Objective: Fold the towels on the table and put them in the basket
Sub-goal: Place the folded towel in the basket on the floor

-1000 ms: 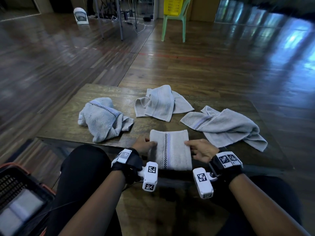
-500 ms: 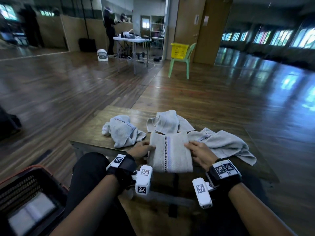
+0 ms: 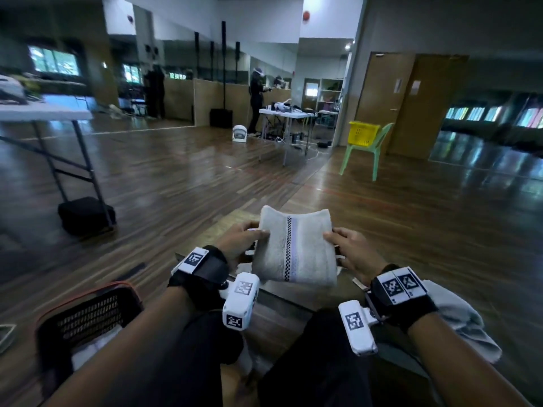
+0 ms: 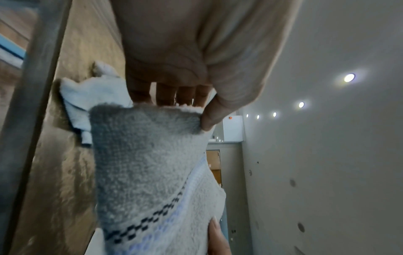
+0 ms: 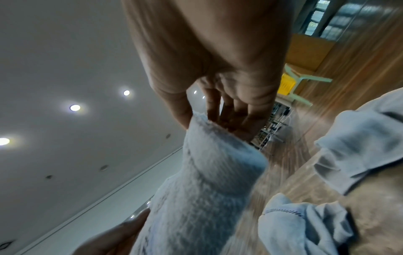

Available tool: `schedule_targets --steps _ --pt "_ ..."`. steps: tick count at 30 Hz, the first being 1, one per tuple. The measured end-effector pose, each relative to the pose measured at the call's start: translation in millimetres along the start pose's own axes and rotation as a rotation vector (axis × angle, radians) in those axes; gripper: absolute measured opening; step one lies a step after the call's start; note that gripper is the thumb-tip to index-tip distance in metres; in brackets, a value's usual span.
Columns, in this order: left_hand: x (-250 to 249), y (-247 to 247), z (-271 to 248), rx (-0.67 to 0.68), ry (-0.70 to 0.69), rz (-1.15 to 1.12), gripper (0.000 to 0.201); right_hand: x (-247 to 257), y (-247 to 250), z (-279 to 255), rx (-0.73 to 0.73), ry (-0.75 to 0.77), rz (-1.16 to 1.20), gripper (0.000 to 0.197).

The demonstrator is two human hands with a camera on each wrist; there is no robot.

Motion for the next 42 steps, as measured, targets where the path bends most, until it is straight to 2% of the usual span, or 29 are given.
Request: schedule_targets --steps 6,9,13,17,19,27,34,38,42 --pt "-25.5 54.6 -12.8 -0.165 -0.080 -0.046 0.018 27.8 -52.5 38.9 0.164 0.073 -0.031 0.012" --pt "-28.3 91.8 -28.4 -0.283 -0.103 -0.063 0.023 33.8 -97.0 55.0 0.279 0.093 -0.032 0.017" --pt "-26.3 145.8 -59.1 -0.446 -0.117 -0.090 0.016 33.6 -165.9 67.8 0.448 0.107 -0.018 0.014" --pt "-19.1 191.6 -94.3 -0.600 -0.120 -0.075 0.026 26.8 -231.4 68.8 0.588 0.071 -0.013 0.025" --pt "-12.6 211.1 -108.1 -0.663 -0.111 -0.073 0.028 24.7 -259.7 66.4 0.643 0.062 -0.011 0.024" --pt "21.3 283.3 -149.2 -0.813 -0.009 -0.105 0.024 14.2 -357.6 55.2 0.771 0.003 -0.041 0.023" --pt "54.4 337.3 -152.7 -0.882 0.073 -0.177 0.016 -12.0 -421.7 61.5 0.830 -0.075 -0.106 0.022" --pt "102.7 364.8 -136.8 -0.918 0.205 -0.196 0.015 -57.9 -456.4 77.7 0.839 -0.164 -0.189 0.016" --pt "168.6 391.8 -114.6 -0.978 0.383 -0.220 0.022 -129.3 -494.4 97.1 0.853 -0.285 -0.322 0.013"
Point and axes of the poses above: each hand's wrist, its own z-axis towards the middle knuckle, its own y-axis out of the back of the hand, x = y × z, the point moved 6 cm from there along z, towards the middle knuckle, and after that the axes turned 4 degrees about -z, right-handed, at the moved point
